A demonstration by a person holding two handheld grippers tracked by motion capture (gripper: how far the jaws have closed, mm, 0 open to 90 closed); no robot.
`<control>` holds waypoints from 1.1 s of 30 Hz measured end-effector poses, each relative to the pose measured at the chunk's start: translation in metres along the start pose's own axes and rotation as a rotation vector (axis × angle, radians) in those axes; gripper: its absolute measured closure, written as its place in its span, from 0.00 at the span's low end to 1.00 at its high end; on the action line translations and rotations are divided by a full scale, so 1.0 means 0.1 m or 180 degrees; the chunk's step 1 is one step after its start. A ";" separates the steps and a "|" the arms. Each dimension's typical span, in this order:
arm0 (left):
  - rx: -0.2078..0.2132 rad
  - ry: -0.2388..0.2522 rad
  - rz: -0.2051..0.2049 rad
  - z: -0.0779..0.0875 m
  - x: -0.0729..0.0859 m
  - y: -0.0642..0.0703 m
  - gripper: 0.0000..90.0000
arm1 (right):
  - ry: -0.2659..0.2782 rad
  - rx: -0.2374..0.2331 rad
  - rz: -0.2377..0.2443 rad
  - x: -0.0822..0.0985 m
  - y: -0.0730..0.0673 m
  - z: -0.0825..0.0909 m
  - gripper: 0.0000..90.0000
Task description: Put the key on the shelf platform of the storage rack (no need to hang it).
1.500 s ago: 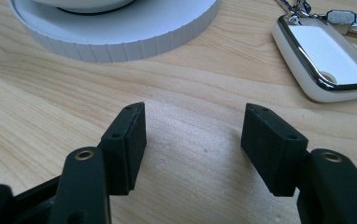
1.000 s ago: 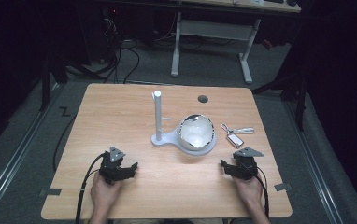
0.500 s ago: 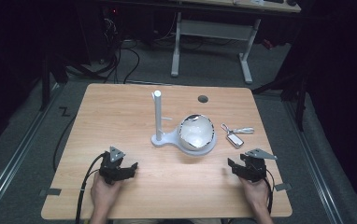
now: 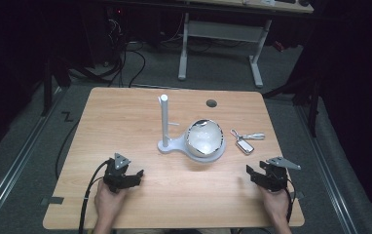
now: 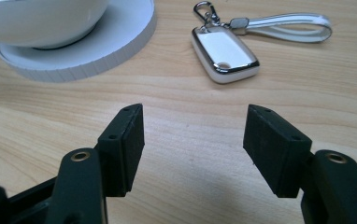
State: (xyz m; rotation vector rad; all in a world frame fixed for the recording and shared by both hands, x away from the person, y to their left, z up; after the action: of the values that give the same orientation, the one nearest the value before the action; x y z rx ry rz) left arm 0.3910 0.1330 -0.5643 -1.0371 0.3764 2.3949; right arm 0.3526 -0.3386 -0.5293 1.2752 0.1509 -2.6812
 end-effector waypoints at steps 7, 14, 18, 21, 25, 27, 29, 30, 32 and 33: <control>0.0000 0.0000 0.0002 0.00 0.00 0.00 0.26 | 0.0062 0.0025 -0.0003 -0.09 0.08 0.02 0.41; -0.0001 0.0000 0.0001 0.00 0.00 0.00 0.26 | 0.0002 0.0019 0.0005 -0.21 0.15 -0.05 0.41; 0.0000 0.0000 0.0002 0.00 0.00 0.00 0.26 | -0.0008 0.0022 0.0004 -0.27 0.16 -0.10 0.42; -0.0001 0.0000 0.0001 0.00 0.00 0.00 0.26 | -0.0013 0.0018 0.0010 -0.30 0.17 -0.12 0.42; -0.0001 -0.0001 0.0002 0.00 0.00 0.00 0.26 | -0.0015 -0.0006 0.0053 -0.40 0.16 -0.16 0.42; -0.0002 0.0000 0.0002 0.00 0.00 0.00 0.26 | -0.0049 -0.0029 0.0075 -0.46 0.14 -0.21 0.42; -0.0001 0.0001 0.0003 0.00 0.00 0.00 0.26 | -0.0037 -0.0032 0.0111 -0.50 0.13 -0.25 0.41; -0.0001 0.0001 0.0003 0.00 0.00 0.00 0.26 | -0.0077 -0.0027 0.0121 -0.51 0.13 -0.27 0.41; -0.0004 0.0006 0.0007 0.00 0.00 0.00 0.26 | -0.0123 -0.0017 0.0153 -0.54 0.13 -0.32 0.41; -0.0003 0.0008 0.0009 0.00 0.00 0.00 0.26 | -0.0146 -0.0004 0.0184 -0.56 0.13 -0.35 0.40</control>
State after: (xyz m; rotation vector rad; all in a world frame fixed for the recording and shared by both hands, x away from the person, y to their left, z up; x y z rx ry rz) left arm 0.3913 0.1331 -0.5643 -1.0407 0.3778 2.3969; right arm 0.4166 -0.3392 -0.5077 1.1979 0.1079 -2.6586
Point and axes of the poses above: each handheld gripper's, and its own axes: z roughly backward along the jaws, x roughly out of its underside, y roughly to its right, the point moved 4 cm from there along -z, roughly forward along the jaws, and after that the axes turned 3 degrees about x, right-handed, at the moved point
